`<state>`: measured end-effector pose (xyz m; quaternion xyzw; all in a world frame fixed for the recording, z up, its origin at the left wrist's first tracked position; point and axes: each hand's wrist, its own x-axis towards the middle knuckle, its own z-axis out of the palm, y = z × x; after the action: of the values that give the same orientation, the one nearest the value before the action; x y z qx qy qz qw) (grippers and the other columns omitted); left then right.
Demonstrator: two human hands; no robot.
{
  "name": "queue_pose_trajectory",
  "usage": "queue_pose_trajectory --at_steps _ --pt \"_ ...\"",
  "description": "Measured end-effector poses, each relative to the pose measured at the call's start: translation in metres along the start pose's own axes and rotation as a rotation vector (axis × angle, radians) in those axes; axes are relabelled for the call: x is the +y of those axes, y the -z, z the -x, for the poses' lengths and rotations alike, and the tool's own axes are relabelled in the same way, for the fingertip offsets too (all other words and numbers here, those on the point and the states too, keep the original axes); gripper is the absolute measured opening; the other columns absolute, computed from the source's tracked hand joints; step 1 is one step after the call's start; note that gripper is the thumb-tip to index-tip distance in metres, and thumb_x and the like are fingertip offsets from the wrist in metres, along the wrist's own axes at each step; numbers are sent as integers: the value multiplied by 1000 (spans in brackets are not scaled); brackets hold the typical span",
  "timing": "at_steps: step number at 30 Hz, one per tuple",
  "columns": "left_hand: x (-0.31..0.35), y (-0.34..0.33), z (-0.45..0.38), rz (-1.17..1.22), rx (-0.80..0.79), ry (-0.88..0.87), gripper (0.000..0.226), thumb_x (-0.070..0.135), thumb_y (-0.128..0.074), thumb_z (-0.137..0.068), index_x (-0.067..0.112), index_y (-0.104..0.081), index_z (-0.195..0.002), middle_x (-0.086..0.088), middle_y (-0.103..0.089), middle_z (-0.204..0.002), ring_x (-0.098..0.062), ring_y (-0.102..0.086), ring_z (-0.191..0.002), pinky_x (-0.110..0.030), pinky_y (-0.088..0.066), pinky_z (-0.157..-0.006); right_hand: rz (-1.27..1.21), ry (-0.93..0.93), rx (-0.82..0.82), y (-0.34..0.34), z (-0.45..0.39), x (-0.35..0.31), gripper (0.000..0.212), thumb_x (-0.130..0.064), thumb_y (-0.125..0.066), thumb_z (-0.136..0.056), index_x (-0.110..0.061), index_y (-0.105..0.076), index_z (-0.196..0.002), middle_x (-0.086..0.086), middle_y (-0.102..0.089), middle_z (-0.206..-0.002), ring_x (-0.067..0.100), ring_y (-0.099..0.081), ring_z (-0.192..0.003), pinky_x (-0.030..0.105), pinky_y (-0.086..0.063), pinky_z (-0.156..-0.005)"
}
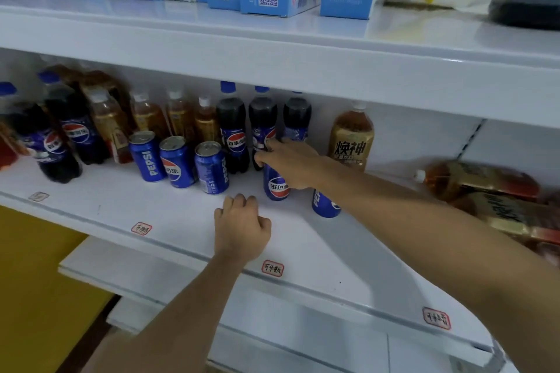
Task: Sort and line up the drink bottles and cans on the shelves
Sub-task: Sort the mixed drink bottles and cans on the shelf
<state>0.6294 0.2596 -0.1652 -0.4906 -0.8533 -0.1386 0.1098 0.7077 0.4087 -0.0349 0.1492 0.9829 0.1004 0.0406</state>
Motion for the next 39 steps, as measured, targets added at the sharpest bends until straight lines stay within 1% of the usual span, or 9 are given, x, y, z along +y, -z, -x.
queue_pose_trajectory --at_steps 4,6,9,15,21,24,28,32,39 --pt "1 -2 1 -6 -8 25 30 31 -41 -75 8 -61 -80 -10 -57 -76 -29 -51 -73 -36 -37 -64 -12 -67 93 4 3 7 84 -39 -92 -64 -20 -43 -130 2 -58 -112 26 -62 -95 38 -47 -70" --pt "1 -3 1 -12 -24 20 32 31 -39 -76 8 -61 -79 -9 -56 -76 -29 -52 -74 -36 -37 -63 -316 -229 139 5 11 10 85 -60 -89 -60 -21 -42 -119 -4 -58 -99 20 -61 -88 35 -46 -69" --pt "2 -3 0 -6 -30 23 31 31 -40 -75 9 -62 -79 -8 -56 -77 -29 -52 -75 -36 -35 -64 -881 -481 198 4 17 5 76 -71 -81 -68 -18 -46 -110 -7 -64 -86 13 -61 -80 33 -48 -67" --pt "-1 -4 0 2 -10 9 37 34 -31 -78 11 -60 -83 -6 -55 -79 -23 -42 -75 -36 -32 -66 -1596 -609 371 21 6 -18 51 -57 -79 -81 -13 -57 -94 19 -70 -107 36 -72 -96 54 -62 -82" --pt "0 -3 1 32 0 14 32 33 -31 -75 12 -56 -77 -5 -52 -76 -28 -50 -75 -36 -32 -64 -2247 -428 167 16 9 -30 46 -27 -76 -90 -3 -61 -126 20 -74 -108 34 -74 -91 45 -63 -84" --pt "1 -1 1 27 -5 30 31 34 -30 -76 15 -54 -77 -3 -49 -77 -26 -48 -77 -36 -30 -66 -2034 -452 191 -4 6 -40 31 -5 -77 -86 -9 -64 -114 15 -74 -110 28 -72 -98 43 -60 -91" --pt "1 0 3 -5 -26 90 37 36 -31 -78 13 -60 -71 0 -42 -71 -24 -47 -76 -36 -32 -67 -1449 -525 335 -36 0 -52 74 -11 -93 -66 -19 -53 -128 -6 -68 -111 9 -65 -99 23 -51 -85" --pt "0 2 2 -54 -62 96 36 36 -41 -84 14 -66 -73 2 -42 -71 -23 -51 -78 -35 -33 -67 -1354 -610 339 -57 -9 -63 79 -12 -94 -64 -22 -50 -129 -10 -61 -109 11 -60 -102 24 -44 -89" --pt "0 4 0 -10 -97 65 36 34 -41 -85 11 -65 -72 0 -44 -71 -21 -43 -76 -36 -38 -68 -1325 -590 370 -48 -14 -62 86 -16 -90 -72 -20 -42 -143 2 -61 -136 21 -57 -126 26 -41 -97"
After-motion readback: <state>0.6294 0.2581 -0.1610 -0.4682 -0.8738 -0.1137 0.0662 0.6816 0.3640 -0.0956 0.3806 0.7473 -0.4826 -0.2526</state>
